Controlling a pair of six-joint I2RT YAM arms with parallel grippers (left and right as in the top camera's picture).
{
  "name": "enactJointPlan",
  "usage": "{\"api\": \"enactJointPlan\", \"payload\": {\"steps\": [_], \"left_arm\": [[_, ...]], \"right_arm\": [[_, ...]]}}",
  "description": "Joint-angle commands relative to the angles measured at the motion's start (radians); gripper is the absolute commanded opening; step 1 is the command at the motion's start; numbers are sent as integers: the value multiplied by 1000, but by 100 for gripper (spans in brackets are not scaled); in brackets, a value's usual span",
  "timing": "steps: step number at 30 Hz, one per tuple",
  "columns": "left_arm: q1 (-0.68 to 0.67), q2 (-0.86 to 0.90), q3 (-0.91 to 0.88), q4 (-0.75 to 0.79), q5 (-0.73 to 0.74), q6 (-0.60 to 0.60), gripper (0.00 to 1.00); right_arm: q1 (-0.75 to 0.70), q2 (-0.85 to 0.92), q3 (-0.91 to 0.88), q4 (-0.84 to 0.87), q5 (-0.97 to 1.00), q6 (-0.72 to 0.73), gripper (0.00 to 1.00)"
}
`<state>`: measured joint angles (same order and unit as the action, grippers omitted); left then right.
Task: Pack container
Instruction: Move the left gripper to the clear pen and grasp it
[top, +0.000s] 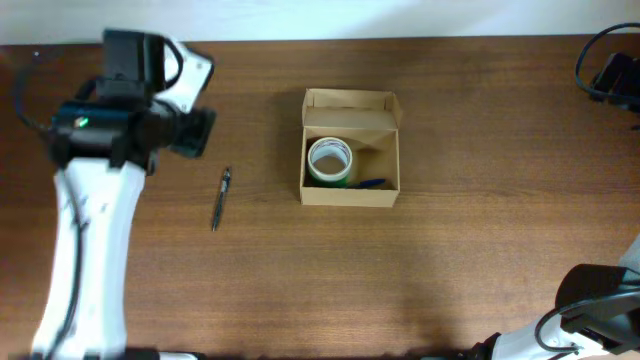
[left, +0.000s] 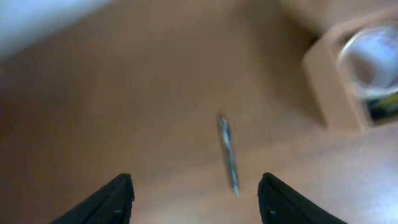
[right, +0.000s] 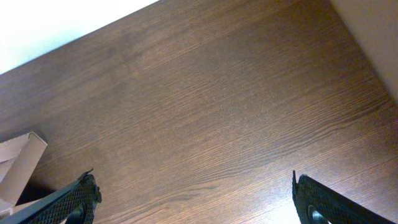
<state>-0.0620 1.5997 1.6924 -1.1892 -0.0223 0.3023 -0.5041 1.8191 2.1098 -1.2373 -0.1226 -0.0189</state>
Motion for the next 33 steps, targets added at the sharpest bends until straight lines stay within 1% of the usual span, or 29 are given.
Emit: {"api": "enactJointPlan", "payload": {"steps": [1, 4, 9, 14, 18, 21, 25, 26, 28, 30, 33], "left_arm": [[39, 119, -183, 38, 57, -72, 64], [42, 198, -256, 85, 54, -62, 64], [42, 343, -267, 111, 55, -47, 63], [39, 435, -267, 151, 79, -47, 63], [38, 465, -267, 166, 82, -47, 60], [38, 472, -268, 192, 78, -39, 56], [38, 473, -268, 224, 79, -40, 44], [38, 473, -268, 229, 79, -40, 38], [38, 474, -268, 232, 79, -40, 31], [38, 479, -268, 232, 79, -40, 29], [37, 498, -269, 231, 79, -40, 29]], "right_arm": [[0, 9, 7, 0, -9, 9, 99], [0, 9, 7, 0, -8, 10, 99], [0, 9, 7, 0, -9, 9, 99], [0, 9, 7, 0, -8, 10, 99], [0, 9, 7, 0, -8, 10, 99], [0, 9, 7, 0, -9, 10, 99], [0, 9, 7, 0, -8, 9, 99], [0, 9, 7, 0, -8, 10, 99], [0, 9, 7, 0, -8, 9, 99], [0, 9, 7, 0, -8, 10, 99], [0, 9, 7, 0, -9, 10, 99]]}}
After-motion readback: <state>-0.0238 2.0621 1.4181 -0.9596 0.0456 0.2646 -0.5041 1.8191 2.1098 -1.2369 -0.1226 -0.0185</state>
